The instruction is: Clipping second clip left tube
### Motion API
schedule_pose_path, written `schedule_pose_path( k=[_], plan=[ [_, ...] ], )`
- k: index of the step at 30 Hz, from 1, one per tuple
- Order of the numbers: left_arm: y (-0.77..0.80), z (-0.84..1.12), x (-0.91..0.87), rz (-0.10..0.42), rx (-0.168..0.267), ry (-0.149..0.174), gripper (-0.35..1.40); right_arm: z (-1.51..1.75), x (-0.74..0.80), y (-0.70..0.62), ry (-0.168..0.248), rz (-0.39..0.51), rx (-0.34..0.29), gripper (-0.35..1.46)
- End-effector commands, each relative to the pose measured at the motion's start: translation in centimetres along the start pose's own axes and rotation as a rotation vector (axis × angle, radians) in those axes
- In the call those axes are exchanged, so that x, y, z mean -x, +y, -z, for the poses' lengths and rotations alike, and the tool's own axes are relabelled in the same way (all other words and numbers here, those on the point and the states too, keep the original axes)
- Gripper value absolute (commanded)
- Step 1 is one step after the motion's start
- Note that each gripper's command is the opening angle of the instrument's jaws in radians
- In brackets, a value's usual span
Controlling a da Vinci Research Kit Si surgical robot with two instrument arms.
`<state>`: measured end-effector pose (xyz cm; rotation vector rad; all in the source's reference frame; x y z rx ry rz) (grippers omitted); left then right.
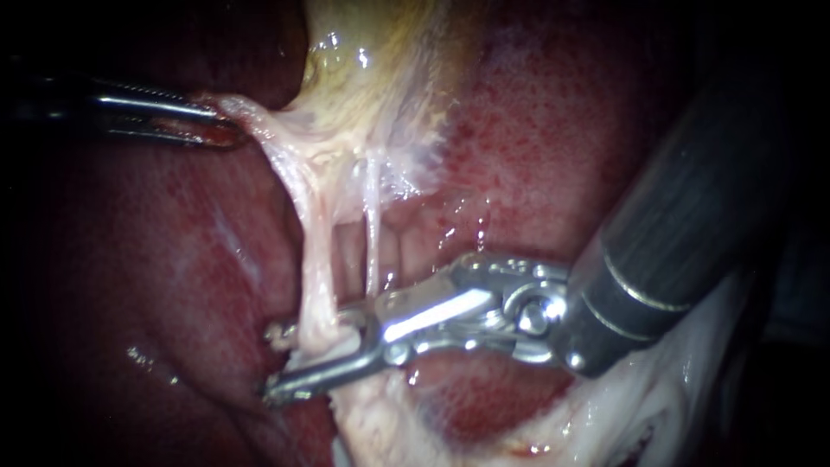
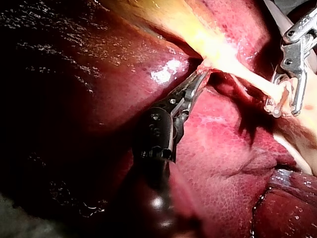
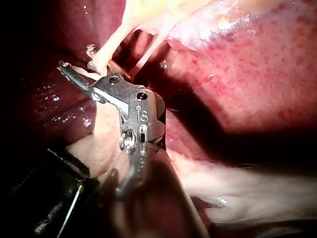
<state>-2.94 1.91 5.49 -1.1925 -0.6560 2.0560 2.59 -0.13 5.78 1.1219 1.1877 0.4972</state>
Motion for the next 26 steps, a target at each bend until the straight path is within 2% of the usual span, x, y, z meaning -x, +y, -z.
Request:
schedule_pose_path(
  k=[1,10,26],
  plan=[
    [0.00,0.00,0.00,0.000,0.000,0.000,-0.35,0.01,0.00,0.00,0.000,0.000,0.001,0.10],
    [0.00,0.00,0.00,0.000,0.000,0.000,-0.35,0.06,0.00,-0.02,-0.001,0.000,-0.003,-0.35],
    [-0.01,-0.01,-0.01,0.000,0.000,0.000,-0.35,0.09,0.03,0.00,-0.003,0.001,-0.005,-0.35]
  ],
)
